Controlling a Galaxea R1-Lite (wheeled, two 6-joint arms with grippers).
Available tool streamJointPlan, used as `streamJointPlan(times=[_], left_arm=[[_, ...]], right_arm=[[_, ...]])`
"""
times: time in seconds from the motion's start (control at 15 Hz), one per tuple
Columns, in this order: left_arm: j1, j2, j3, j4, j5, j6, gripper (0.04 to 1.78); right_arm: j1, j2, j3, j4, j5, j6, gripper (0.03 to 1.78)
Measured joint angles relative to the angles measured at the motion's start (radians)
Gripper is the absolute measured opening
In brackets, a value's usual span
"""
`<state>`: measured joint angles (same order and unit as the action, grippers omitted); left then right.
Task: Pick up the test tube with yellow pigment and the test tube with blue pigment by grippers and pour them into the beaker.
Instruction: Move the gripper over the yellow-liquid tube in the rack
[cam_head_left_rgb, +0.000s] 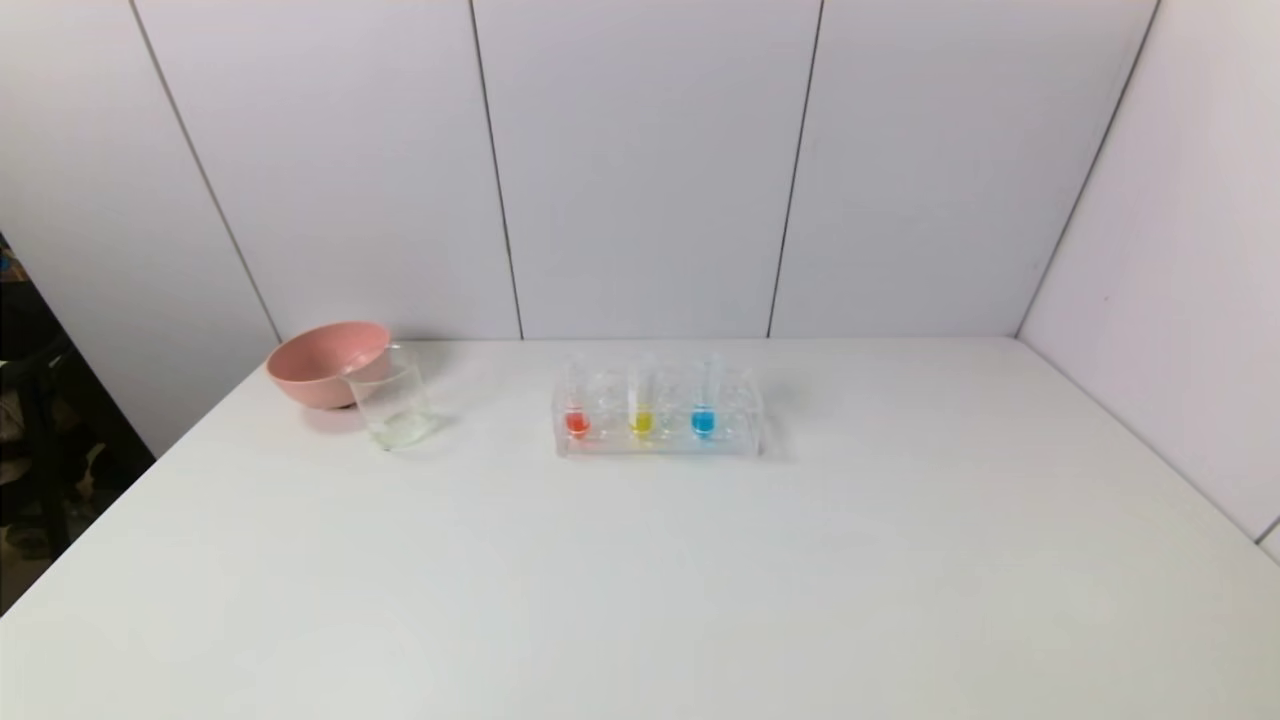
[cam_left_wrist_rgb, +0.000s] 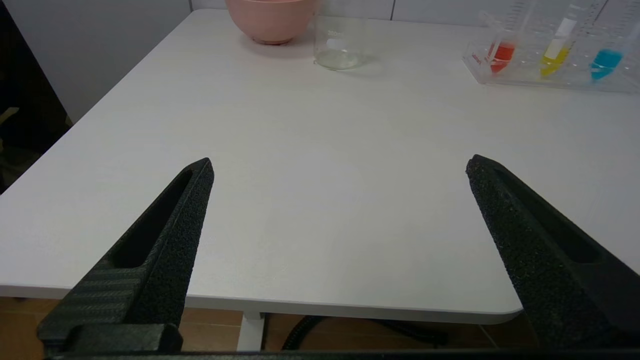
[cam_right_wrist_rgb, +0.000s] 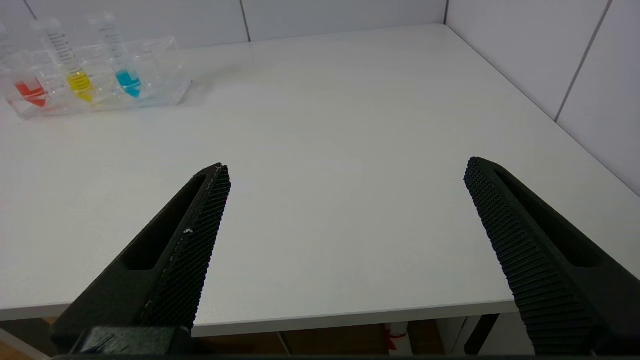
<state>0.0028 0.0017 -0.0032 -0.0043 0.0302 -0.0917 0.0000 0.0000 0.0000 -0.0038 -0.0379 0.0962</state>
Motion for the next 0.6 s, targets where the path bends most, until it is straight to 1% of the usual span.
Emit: streamJointPlan(times=[0.6], left_arm=[[-0.004, 0.000, 0.000, 0.000, 0.000, 0.001, 1.76]], right_arm=[[0.000, 0.000, 0.000, 0.000, 0.000, 0.000, 1.71]])
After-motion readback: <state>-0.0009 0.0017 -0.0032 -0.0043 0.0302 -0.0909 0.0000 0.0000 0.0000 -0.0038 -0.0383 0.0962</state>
